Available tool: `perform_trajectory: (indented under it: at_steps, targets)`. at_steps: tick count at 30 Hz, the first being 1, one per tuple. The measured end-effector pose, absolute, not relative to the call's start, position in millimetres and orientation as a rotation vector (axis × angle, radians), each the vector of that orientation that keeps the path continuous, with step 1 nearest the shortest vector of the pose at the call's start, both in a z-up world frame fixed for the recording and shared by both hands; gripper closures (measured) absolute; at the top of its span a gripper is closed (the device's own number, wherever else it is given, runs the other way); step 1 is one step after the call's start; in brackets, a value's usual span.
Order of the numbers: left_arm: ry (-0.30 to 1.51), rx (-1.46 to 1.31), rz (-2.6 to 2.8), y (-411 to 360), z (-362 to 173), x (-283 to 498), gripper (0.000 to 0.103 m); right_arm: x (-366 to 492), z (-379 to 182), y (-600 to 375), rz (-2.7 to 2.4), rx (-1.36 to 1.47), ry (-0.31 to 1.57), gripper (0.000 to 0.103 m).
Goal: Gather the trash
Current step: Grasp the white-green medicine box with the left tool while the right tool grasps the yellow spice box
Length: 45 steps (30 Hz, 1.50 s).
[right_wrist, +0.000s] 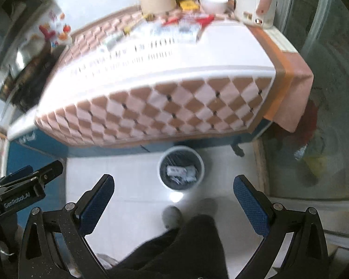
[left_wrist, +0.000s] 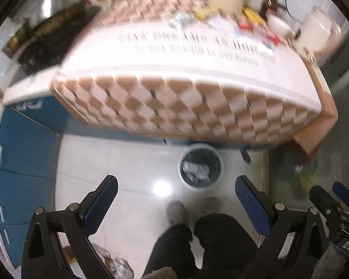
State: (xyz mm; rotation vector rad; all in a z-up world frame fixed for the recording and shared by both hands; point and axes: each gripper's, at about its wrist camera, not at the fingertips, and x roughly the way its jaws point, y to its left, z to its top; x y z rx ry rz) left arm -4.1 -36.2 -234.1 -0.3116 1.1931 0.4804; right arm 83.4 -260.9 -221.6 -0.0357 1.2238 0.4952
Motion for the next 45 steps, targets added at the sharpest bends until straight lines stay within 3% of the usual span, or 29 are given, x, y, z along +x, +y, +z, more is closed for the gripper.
perform_trajectory:
  at_steps: [8, 14, 21, 27, 30, 32, 34, 36, 45]
  targets:
    - [1.053, -0.282, 0.652, 25.9, -192.9, 73.3, 0.000, 198.1, -194.0, -230.6, 0.518, 0.065, 1.189, 0.000]
    - [1.115, -0.143, 0.639, 76.0, -194.9, 185.2, 0.000, 327.3, -205.7, -182.2, 0.549, 0.069, 1.251, 0.000]
    - [1.314, -0.015, 0.512, 131.9, -248.8, 319.0, 0.000, 460.4, -247.9, -109.9, 0.528, -0.026, 1.314, 0.000]
    - [1.469, -0.033, 0.392, 153.2, -313.2, 365.0, 0.001, 518.4, -276.4, -73.2, 0.519, -0.048, 1.333, 0.000]
    - [1.467, -0.043, 0.415, 157.1, -324.3, 364.4, 0.010, 527.4, -278.6, -57.2, 0.541, -0.033, 1.324, 0.000]
    - [1.432, -0.034, 0.462, 160.9, -319.2, 360.0, 0.027, 529.3, -277.3, -43.3, 0.560, -0.017, 1.325, 0.000]
    - [1.388, -0.109, 0.539, 176.2, -307.4, 350.1, 0.056, 532.1, -276.7, -19.9, 0.577, -0.002, 1.326, 0.000]
    - [1.351, -0.193, 0.637, 194.5, -299.3, 340.6, 0.065, 532.6, -277.0, 4.0, 0.583, 0.021, 1.321, 0.000]
    - [1.316, -0.478, 0.706, 244.9, -313.7, 307.7, 0.061, 553.7, -314.8, 123.4, 0.524, -0.078, 1.350, 0.000]
